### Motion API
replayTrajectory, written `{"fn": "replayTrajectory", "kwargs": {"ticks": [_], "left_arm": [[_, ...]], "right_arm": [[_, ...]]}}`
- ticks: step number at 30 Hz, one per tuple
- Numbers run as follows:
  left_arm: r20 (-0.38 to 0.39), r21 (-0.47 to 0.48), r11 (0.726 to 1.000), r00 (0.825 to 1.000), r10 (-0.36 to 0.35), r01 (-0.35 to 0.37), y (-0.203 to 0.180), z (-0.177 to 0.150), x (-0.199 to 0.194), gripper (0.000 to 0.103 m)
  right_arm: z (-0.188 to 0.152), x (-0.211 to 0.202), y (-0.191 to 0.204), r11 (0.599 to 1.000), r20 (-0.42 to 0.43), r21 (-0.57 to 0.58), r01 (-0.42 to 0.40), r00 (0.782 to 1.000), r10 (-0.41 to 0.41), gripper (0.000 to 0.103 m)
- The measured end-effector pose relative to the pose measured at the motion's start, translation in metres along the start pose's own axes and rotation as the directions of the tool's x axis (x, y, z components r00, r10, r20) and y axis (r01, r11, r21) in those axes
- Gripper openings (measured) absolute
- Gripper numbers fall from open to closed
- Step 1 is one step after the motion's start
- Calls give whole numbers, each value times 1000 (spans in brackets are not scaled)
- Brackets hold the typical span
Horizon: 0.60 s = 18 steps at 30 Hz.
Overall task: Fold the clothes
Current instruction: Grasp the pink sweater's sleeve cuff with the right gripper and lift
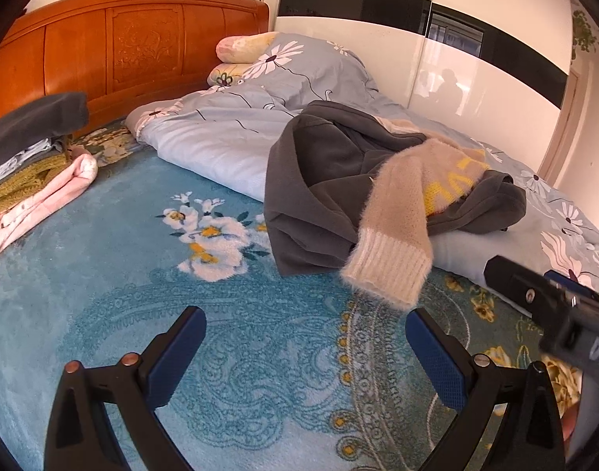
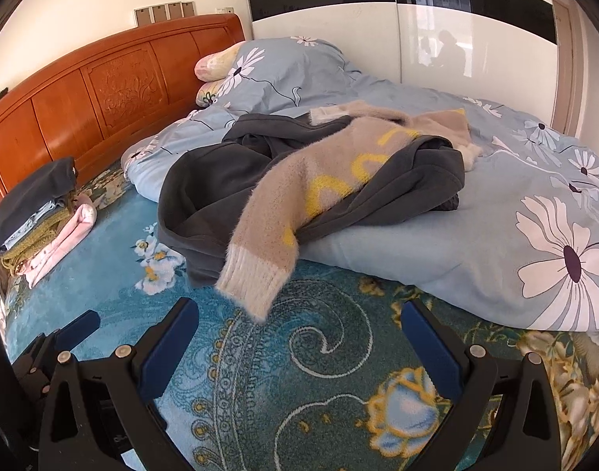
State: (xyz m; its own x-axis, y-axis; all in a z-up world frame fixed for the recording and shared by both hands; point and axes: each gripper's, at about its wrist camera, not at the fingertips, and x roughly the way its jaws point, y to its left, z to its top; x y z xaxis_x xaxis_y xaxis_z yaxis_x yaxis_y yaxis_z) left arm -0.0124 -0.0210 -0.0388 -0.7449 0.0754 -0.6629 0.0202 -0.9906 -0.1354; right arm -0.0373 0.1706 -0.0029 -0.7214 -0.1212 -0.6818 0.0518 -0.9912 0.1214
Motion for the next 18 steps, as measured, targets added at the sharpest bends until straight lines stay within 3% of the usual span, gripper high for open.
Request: {"fn": "replayTrajectory", "kwargs": {"ticks": [2, 5, 10, 13, 18], "left_arm": [[7, 10, 1000, 1000, 4, -4, 6, -4, -2, 103], [11, 26, 1000, 1000, 2, -2, 13, -10, -6, 103], [-14, 39, 999, 1000, 1, -1, 19, -14, -5, 103], [-25, 36, 999, 1000, -11, 12, 24, -17, -5, 103], [-41, 38, 999, 999, -4, 6, 32, -22, -5, 103]], "right_arm": [[8, 8, -11, 1000, -3, 26, 3, 1000, -3, 99], [26, 19, -27, 998, 6, 58, 18, 1000, -19, 86], [60, 42, -39, 989, 5, 133, -72, 997, 72, 71], [68, 63, -41, 950, -12, 229, -211, 976, 219, 66], [52, 99, -34, 888, -75, 336, -315, 931, 358, 55]]}}
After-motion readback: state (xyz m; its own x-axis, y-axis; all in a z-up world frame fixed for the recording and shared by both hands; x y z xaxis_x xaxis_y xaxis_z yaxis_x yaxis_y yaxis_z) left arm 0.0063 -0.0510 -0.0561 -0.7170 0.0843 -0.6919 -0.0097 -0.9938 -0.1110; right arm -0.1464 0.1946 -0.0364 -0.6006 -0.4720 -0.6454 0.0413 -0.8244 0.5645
